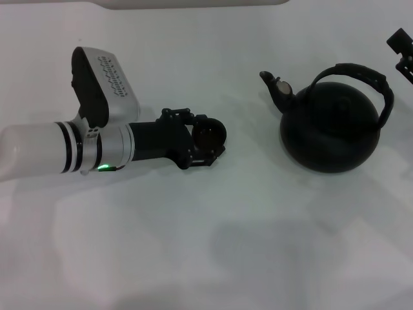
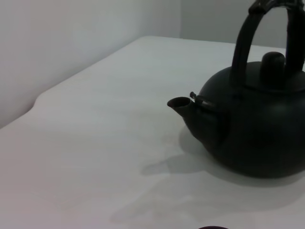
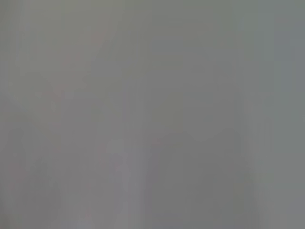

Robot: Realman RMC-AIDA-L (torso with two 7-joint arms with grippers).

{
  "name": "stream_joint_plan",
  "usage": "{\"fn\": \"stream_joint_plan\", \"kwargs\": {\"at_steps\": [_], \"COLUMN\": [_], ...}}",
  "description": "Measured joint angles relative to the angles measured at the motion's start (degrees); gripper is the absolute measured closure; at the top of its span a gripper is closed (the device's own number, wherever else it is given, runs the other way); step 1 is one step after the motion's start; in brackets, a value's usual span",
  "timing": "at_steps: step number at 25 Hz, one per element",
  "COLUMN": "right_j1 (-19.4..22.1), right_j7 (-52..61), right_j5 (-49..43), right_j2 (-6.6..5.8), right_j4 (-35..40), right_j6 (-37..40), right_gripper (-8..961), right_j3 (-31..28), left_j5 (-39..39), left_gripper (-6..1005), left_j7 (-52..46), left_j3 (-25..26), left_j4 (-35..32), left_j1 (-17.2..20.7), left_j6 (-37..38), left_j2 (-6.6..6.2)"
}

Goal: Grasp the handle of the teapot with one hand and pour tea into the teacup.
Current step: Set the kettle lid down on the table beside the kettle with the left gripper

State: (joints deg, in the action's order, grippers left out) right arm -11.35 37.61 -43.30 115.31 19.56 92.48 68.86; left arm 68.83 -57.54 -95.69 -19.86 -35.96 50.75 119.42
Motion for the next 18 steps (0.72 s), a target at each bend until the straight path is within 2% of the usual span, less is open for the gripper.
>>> {"fn": "stream_joint_plan", "kwargs": {"at_steps": [18], "right_j1": [0.27], "right_j7": [0.00], "right_j5": [-0.11], "right_j2": [-0.11], "right_j4": [-0.05], "right_j6": [-0.02], "right_gripper": [205], "right_j3": [-0.37], "left_j5": [0.55], "left_gripper": [214], "left_j7": [-3.11], "left_j3": [-0.82], "left_j4": [-3.46], "left_j1": [1.10], "left_j6": [0.53], "left_j2": [-0.40]}}
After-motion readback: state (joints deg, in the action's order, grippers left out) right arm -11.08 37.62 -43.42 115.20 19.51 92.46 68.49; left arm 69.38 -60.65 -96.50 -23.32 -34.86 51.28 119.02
